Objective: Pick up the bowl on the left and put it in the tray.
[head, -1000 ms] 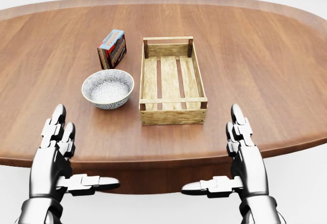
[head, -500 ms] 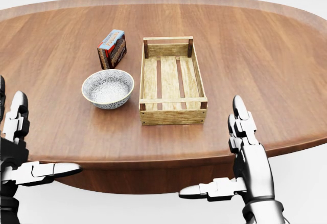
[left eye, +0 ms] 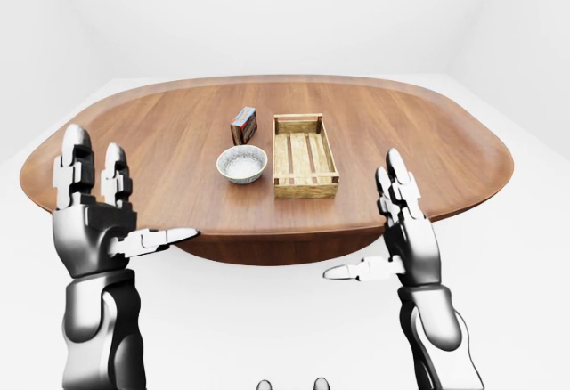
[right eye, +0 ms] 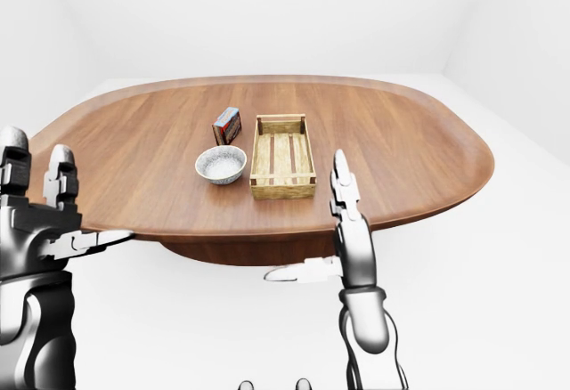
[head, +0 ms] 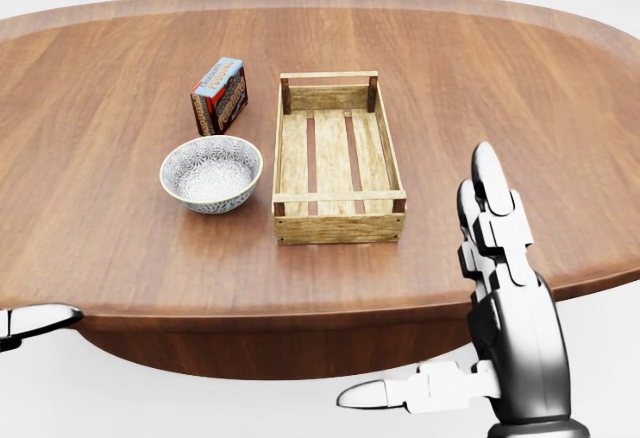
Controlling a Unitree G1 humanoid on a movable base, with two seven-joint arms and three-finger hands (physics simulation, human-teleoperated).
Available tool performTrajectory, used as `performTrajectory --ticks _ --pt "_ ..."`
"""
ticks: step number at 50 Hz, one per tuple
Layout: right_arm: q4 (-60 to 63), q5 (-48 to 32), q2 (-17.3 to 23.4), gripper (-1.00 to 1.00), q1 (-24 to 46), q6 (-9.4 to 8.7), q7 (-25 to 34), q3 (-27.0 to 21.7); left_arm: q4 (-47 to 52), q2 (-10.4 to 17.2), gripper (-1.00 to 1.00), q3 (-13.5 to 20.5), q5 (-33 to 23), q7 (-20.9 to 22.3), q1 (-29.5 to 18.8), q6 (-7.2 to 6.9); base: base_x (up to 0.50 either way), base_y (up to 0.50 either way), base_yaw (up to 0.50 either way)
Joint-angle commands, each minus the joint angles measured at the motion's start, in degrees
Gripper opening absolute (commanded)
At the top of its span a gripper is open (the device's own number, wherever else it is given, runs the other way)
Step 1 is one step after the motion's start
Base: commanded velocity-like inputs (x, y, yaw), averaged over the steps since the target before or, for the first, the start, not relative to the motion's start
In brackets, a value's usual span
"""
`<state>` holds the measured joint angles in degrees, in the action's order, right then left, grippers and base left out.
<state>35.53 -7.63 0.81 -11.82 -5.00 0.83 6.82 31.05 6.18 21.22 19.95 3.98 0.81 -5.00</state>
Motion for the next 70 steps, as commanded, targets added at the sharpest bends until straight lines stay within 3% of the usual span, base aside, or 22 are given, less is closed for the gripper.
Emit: performTrajectory --ticks 1,17,34,44,70 --pt "7.2 -1.4 0.6 1.00 -2.2 0.00 -1.0 1.9 0.8 0.9 1.00 2.1 2.0 -0.5 -0.7 0.00 0.00 0.00 0.00" --pt "8.7 -2.8 0.8 1.00 -2.3 0.00 -1.5 2.1 1.0 1.0 1.00 1.8 2.0 -0.7 -0.5 0.00 0.00 0.00 0.00" --pt "8.9 -2.9 0.7 1.00 -2.3 0.00 -1.6 2.9 1.5 1.0 1.00 2.1 2.1 -0.6 -0.3 0.00 0.00 0.50 0.00" --pt "10.0 -1.6 1.3 1.00 -2.6 0.00 -1.9 3.6 1.9 0.9 1.00 2.2 2.1 -0.5 -0.1 0.00 0.00 0.00 0.00" --pt "10.5 -2.4 1.6 1.00 -2.8 0.00 -1.7 5.0 1.5 1.2 1.00 2.6 2.5 -0.6 -0.5 0.00 0.48 0.17 0.00"
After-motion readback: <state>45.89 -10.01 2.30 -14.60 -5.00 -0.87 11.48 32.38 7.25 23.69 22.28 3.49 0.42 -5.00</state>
